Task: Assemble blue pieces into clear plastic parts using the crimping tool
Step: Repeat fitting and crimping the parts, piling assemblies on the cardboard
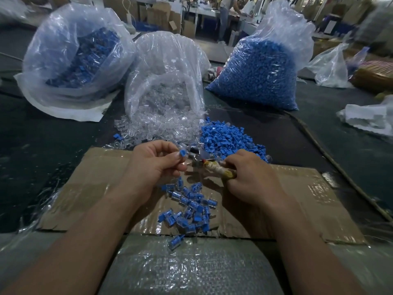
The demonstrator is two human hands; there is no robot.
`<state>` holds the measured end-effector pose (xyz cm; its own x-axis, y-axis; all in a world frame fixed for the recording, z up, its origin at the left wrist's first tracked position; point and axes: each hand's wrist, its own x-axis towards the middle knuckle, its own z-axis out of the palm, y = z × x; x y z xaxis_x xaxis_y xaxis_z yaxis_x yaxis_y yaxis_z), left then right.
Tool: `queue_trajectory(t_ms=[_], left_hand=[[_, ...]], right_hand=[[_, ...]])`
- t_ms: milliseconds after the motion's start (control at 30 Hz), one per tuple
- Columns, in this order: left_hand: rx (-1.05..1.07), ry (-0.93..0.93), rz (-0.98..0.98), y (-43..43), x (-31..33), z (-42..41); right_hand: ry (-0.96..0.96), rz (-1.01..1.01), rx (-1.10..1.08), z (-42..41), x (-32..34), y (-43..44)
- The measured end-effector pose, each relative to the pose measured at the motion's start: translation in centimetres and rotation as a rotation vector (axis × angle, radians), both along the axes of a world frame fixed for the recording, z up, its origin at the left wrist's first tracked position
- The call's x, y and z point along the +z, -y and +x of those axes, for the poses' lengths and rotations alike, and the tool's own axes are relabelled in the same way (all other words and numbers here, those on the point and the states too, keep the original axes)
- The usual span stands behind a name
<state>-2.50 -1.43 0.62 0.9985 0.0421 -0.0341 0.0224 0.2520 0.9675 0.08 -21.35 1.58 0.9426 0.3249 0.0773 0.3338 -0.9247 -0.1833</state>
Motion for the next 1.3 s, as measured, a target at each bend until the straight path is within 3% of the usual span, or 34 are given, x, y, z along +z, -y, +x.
queue_trajectory(t_ms=[233,433,1300], left_hand=[[0.061,0.056,0.029,0.3,0.0,0.0],[0.089,0.154,0.142,0.4,0.1,-0.2],[0.118,0.263,0.226,1.0,0.2,-0.7]], right_hand=[[0.093,0.226,-0.024,-0.8,0.3,0.0],[0.072,0.189,0.032,-1.1,-0.1,-0.4],[0.013,0.267,0.083,-1.5,0.2,-0.9]])
